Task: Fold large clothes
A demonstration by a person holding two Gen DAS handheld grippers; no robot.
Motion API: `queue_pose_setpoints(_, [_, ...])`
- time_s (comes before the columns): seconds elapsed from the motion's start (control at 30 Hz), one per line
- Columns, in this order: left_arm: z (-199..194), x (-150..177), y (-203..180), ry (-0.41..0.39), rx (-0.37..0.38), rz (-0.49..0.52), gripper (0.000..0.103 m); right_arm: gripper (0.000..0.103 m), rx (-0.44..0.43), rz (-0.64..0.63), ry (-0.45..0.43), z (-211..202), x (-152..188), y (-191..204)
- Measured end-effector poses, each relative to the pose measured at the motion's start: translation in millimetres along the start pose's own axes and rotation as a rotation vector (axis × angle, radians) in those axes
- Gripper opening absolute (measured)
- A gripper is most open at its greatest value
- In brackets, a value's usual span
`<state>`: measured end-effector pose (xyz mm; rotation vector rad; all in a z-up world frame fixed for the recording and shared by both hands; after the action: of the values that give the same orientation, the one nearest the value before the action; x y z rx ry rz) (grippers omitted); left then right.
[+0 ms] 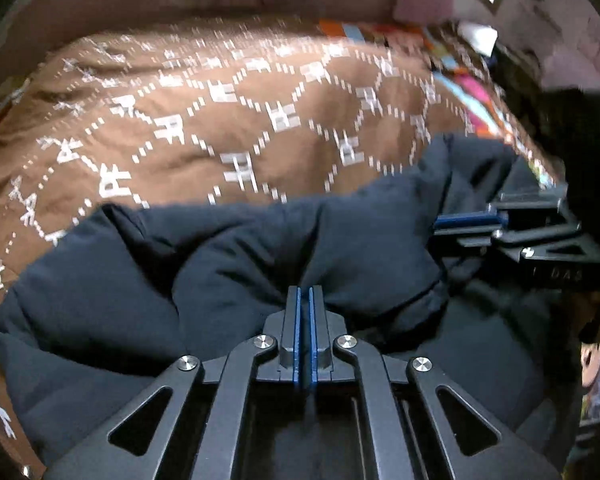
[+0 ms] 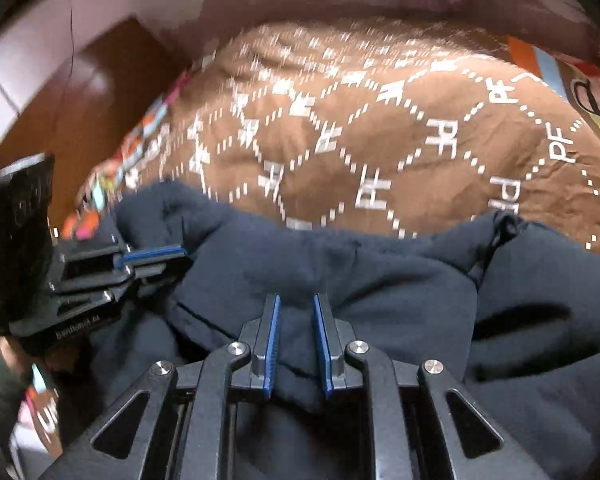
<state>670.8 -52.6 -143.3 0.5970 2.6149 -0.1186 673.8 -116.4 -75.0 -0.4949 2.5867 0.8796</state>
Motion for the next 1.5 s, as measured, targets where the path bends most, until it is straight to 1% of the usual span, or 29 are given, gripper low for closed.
queue_pose_setpoints(0.07, [6, 9, -3, 0.036, -0.019, 0.034, 0.001, 0.016, 0.016, -0.017, 0.064, 7, 9, -1])
queue_pose_setpoints(0.13, [14, 15, -4, 0.067, -0.042, 0.050, 0.001, 0.016, 0.025, -0.022, 0.113, 13, 16, -2])
queue_pose_setpoints(0.17, [19, 20, -4, 0.080, -0.054, 0.056, 0.001, 0.015, 0.042, -0.031, 0.152, 19, 22, -4])
queue_pose_setpoints(0.27, [31, 27, -7, 0.096, -0.083, 0.056, 0.001, 0.014, 0.085, -0.059, 0.221, 36, 36, -9])
queue_pose_setpoints(0.33, [38, 32, -9, 0.092, -0.111, 0.062, 0.001, 0.013, 0.105, -0.071, 0.232, 46, 41, -12])
queue_pose_setpoints(0.4, [36, 32, -9, 0.075, -0.122, 0.061, 0.001, 0.013, 0.105, -0.056, 0.219, 51, 45, -16])
queue_pose_setpoints(0.43, [31, 32, -8, 0.048, -0.116, 0.056, 0.001, 0.013, 0.098, -0.045, 0.207, 51, 45, -18])
queue_pose_setpoints(0.5, [16, 31, -6, -0.001, -0.088, 0.034, 0.001, 0.012, 0.091, -0.064, 0.172, 44, 46, -16])
queue_pose_setpoints(0.57, [3, 32, -2, -0.035, -0.054, 0.018, 0.001, 0.012, 0.084, -0.078, 0.126, 24, 47, -11])
queue_pose_setpoints(0.67, [-2, 36, 2, -0.025, -0.041, 0.010, 0.001, 0.012, 0.104, -0.093, 0.073, -4, 46, -9])
queue_pose_setpoints(0.73, [7, 40, 3, 0.006, -0.056, 0.005, 0.001, 0.012, 0.153, -0.117, 0.071, -14, 50, -14])
queue_pose_setpoints(0.77, [13, 41, 3, 0.019, -0.067, 0.001, 0.001, 0.012, 0.175, -0.117, 0.084, -14, 53, -19])
queue_pose_setpoints(0.83, [19, 39, 3, 0.029, -0.097, 0.009, 0.001, 0.012, 0.186, -0.092, 0.108, -5, 61, -26])
queue_pose_setpoints(0.93, [25, 41, -3, 0.024, -0.172, 0.061, 0.001, 0.009, 0.201, -0.059, 0.111, 10, 58, -34])
queue_pose_setpoints(0.97, [26, 40, -5, 0.018, -0.185, 0.068, 0.001, 0.009, 0.210, -0.052, 0.113, 15, 59, -38])
queue_pose_setpoints(1.03, [21, 40, -5, -0.015, -0.203, 0.070, 0.001, 0.008, 0.221, -0.042, 0.111, 16, 57, -41])
queue_pose_setpoints(1.1, [11, 40, -5, -0.058, -0.196, 0.048, 0.001, 0.008, 0.228, -0.051, 0.089, 12, 55, -39])
queue_pose_setpoints(1.13, [3, 39, -5, -0.080, -0.191, 0.029, 0.001, 0.008, 0.229, -0.064, 0.067, 7, 54, -36])
queue_pose_setpoints(1.17, [-6, 37, -4, -0.103, -0.184, 0.002, 0.001, 0.011, 0.223, -0.077, 0.027, -2, 54, -31])
queue_pose_setpoints(1.23, [-23, 38, -4, -0.136, -0.181, -0.043, 0.001, 0.011, 0.219, -0.088, -0.039, -15, 51, -23])
queue_pose_setpoints(1.3, [-43, 38, -1, -0.170, -0.179, -0.090, 0.007, 0.011, 0.232, -0.099, -0.111, -35, 50, -15])
queue_pose_setpoints(1.33, [-51, 36, -2, -0.183, -0.186, -0.106, 0.018, 0.012, 0.241, -0.104, -0.147, -46, 49, -10])
queue_pose_setpoints(1.37, [-62, 37, -1, -0.206, -0.198, -0.131, 0.035, 0.017, 0.246, -0.105, -0.181, -57, 48, -5])
queue_pose_setpoints(1.4, [-73, 35, 0, -0.228, -0.210, -0.159, 0.043, 0.020, 0.250, -0.101, -0.203, -64, 49, 0])
queue_pose_setpoints(1.43, [-82, 34, 0, -0.246, -0.214, -0.181, 0.049, 0.027, 0.260, -0.095, -0.232, -75, 51, 8])
queue_pose_setpoints(1.47, [-95, 34, 0, -0.267, -0.214, -0.212, 0.049, 0.034, 0.270, -0.094, -0.256, -85, 53, 14])
queue_pose_setpoints(1.5, [-103, 34, 0, -0.272, -0.213, -0.229, 0.049, 0.038, 0.277, -0.093, -0.276, -90, 50, 19])
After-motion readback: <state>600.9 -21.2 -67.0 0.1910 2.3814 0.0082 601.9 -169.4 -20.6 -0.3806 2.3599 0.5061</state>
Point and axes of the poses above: each gripper's, at about its wrist camera, not at the fingertips, and z roughly the way its jaws point, y to its left, x to its underside, the point moved 10 cm from there along z, roughly the way its jaws point, and after that the axes turned 12 degrees about -x, right-handed, at the moved point
